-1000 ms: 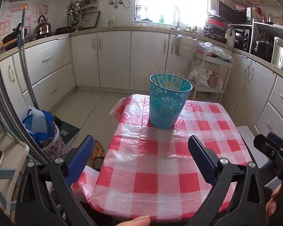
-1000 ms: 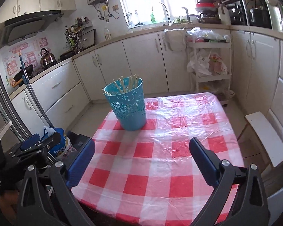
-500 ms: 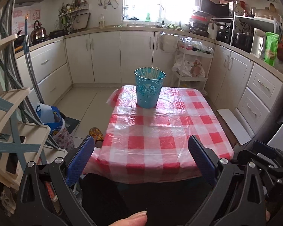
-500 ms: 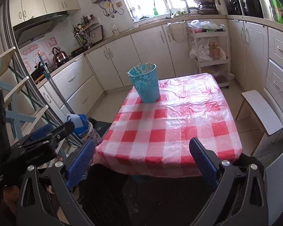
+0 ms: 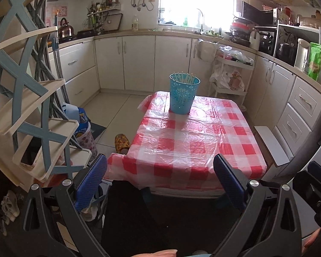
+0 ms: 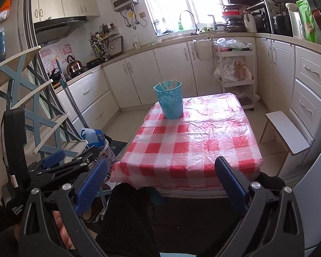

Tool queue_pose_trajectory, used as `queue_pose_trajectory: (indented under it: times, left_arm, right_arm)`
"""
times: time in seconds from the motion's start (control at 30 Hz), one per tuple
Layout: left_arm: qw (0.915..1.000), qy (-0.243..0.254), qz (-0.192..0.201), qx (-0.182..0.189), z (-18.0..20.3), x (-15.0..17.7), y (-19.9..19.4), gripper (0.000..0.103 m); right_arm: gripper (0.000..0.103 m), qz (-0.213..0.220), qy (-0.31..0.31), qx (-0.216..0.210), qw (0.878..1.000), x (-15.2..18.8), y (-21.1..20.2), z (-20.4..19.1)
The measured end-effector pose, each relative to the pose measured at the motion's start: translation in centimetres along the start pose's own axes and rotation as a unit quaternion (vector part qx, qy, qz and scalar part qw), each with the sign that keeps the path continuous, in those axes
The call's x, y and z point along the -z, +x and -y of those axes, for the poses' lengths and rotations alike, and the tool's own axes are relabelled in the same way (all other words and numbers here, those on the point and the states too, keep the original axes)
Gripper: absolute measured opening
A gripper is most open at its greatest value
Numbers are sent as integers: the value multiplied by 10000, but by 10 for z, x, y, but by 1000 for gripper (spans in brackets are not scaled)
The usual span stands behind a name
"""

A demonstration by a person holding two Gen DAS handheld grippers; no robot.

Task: Organize utensils

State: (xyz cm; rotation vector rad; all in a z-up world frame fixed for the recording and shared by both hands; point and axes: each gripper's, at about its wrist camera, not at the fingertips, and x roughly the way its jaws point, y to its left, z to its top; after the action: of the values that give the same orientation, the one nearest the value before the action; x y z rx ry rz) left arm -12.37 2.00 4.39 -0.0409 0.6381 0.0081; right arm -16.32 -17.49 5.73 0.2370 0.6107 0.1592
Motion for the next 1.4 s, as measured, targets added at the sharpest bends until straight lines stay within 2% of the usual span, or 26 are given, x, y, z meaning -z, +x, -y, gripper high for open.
queue_pose_trajectory:
  times: [1.4]
  left_arm:
    - [9999,-109,5,115,-10,-1,-5,95]
  right_arm:
    - [96,-74,46,-129,9999,4,-1,-9]
